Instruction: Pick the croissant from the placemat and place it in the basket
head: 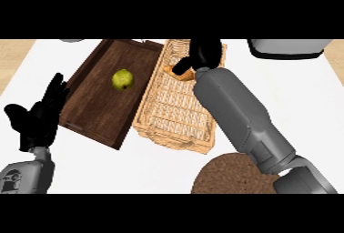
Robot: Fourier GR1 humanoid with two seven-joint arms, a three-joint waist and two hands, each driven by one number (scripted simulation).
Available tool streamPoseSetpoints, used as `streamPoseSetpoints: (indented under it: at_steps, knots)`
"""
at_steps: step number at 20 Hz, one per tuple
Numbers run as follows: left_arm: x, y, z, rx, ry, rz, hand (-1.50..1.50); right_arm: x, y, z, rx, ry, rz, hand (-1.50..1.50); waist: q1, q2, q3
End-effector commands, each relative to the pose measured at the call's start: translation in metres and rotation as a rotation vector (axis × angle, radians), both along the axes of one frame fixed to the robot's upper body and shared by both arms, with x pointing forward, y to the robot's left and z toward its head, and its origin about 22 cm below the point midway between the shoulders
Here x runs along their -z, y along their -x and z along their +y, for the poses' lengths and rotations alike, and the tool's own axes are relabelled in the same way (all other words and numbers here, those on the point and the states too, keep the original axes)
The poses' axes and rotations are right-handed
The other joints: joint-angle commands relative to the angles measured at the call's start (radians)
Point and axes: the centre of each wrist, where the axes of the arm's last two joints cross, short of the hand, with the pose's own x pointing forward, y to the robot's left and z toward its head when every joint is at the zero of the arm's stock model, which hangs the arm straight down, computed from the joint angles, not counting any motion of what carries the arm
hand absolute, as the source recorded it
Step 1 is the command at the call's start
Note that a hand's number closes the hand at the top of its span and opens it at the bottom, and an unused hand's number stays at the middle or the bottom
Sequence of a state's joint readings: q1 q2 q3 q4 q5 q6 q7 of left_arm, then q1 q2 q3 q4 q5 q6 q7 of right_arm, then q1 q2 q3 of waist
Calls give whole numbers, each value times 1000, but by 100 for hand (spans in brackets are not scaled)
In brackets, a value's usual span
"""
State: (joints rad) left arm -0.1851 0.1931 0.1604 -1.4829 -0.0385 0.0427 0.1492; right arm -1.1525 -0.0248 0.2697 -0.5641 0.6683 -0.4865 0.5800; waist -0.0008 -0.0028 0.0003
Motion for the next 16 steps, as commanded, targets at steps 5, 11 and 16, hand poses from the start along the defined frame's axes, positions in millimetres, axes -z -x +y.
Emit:
streamPoseSetpoints:
  at_steps: [5, 11, 16]
  knots:
    - [-10, -1, 7, -35, 7, 1, 0, -8, 12, -49, 128, -303, -53, -150, -26, -9, 0]
    - [8, 6, 1, -53, 9, 15, 0, 6, 51, -141, 90, -343, -40, -150, -37, -9, 0]
    - [-10, 8, 16, -24, -4, 9, 0, -15, 86, -179, 61, -386, -67, -150, -13, -2, 0]
